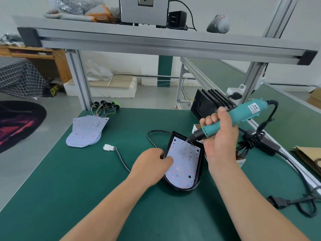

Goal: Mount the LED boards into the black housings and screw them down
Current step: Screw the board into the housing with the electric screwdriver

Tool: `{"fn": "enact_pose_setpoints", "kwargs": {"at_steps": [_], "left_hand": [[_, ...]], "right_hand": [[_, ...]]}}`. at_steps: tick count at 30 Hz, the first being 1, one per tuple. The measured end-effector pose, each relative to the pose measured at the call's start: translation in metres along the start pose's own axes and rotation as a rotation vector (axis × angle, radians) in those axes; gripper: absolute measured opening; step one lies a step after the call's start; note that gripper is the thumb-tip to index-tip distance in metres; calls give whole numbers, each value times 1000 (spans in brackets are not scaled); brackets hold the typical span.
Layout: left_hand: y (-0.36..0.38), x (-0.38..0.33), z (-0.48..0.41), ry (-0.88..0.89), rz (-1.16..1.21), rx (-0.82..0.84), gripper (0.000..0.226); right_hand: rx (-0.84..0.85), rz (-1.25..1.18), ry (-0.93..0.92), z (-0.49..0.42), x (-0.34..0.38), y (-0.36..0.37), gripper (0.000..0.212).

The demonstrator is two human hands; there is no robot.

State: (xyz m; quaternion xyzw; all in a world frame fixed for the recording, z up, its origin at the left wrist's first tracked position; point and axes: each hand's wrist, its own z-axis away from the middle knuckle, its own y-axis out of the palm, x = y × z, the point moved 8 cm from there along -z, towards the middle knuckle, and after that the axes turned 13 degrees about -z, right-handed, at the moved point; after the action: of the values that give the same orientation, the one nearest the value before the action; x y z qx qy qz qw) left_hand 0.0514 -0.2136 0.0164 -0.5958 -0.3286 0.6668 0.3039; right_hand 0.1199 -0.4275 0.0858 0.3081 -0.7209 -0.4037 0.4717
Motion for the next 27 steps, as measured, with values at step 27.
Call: {"fn": "enact_pose_setpoints", "kwargs": {"at_steps": [27], "left_hand": [[3, 1, -2, -29, 55, 4, 38]], "right_hand": [[109, 138, 1, -9, -34, 9, 13]]}}
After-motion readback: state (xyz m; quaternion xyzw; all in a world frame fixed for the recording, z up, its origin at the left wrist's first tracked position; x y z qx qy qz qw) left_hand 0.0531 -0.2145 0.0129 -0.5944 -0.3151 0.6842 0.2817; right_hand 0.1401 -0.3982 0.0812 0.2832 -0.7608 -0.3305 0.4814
